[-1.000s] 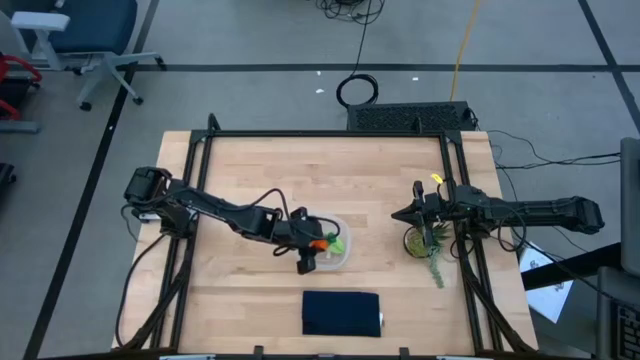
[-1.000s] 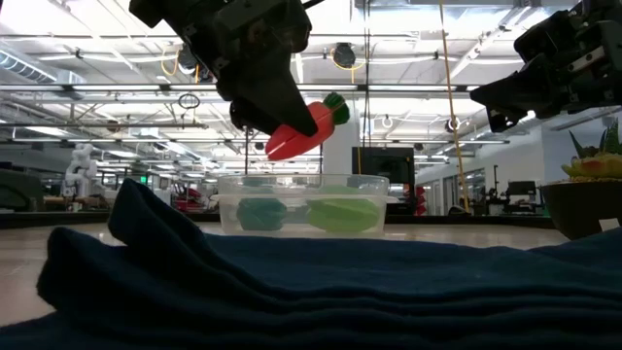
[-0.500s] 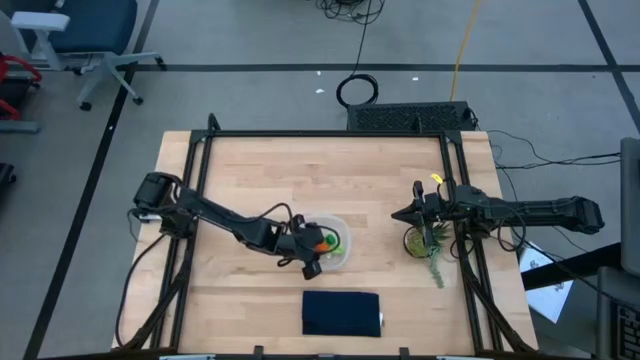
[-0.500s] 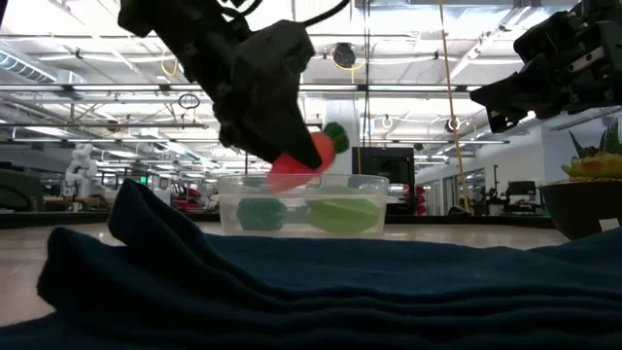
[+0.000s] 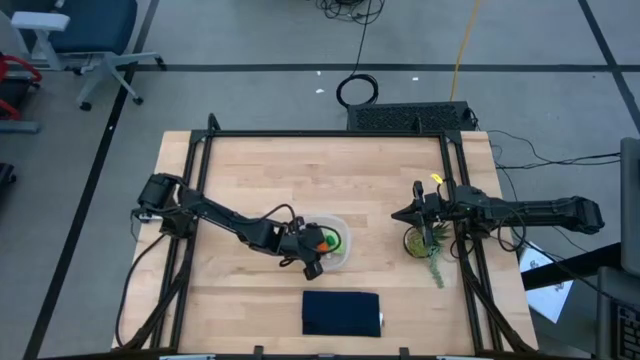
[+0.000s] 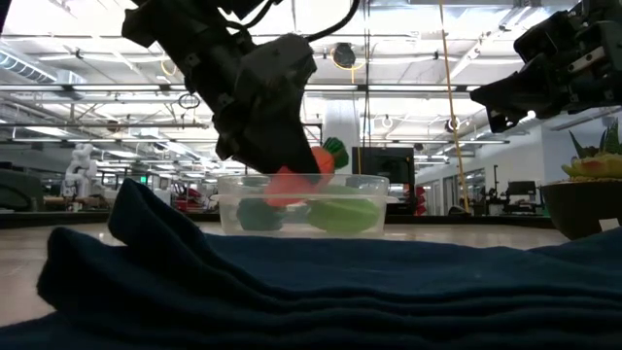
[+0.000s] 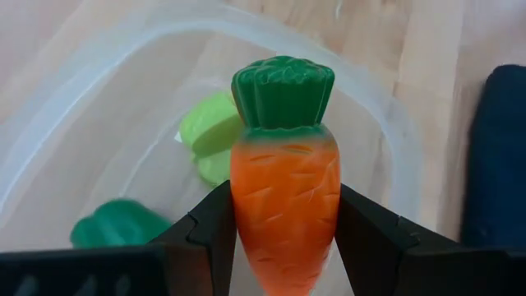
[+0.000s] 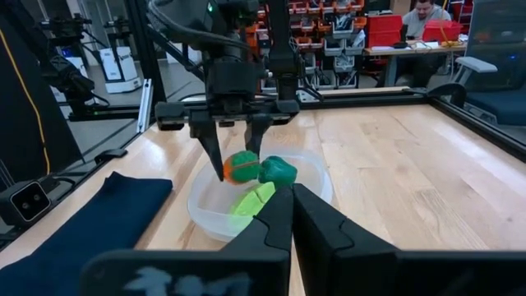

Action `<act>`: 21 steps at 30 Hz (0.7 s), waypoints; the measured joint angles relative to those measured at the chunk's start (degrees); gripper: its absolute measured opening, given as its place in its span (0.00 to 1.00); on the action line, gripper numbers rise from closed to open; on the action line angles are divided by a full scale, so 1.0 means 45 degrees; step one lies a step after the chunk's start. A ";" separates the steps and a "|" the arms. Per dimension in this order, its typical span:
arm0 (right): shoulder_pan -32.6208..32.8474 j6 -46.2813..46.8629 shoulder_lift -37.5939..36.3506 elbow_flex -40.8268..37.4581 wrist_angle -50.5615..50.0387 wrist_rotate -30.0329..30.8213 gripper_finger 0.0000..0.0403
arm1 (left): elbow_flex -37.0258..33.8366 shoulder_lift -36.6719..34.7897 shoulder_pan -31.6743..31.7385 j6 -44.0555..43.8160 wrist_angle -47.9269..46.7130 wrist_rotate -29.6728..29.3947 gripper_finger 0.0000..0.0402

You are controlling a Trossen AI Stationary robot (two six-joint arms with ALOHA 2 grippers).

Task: Pick and placing Produce into tupperware
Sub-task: Put the carrot into the bin

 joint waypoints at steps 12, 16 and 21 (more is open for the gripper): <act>0.0000 -0.0058 0.0000 0.0000 -0.0029 -0.0005 0.00 | 0.0000 0.0005 -0.0010 0.2743 -0.1239 0.0206 0.41; 0.0000 -0.0058 0.0000 0.0000 -0.0033 -0.0004 0.00 | 0.0000 0.0005 0.0240 0.3971 -0.1205 0.1024 0.41; 0.0000 -0.0058 0.0000 0.0000 -0.0034 -0.0001 0.00 | 0.0000 0.0005 0.0640 0.4432 -0.1208 0.2272 0.41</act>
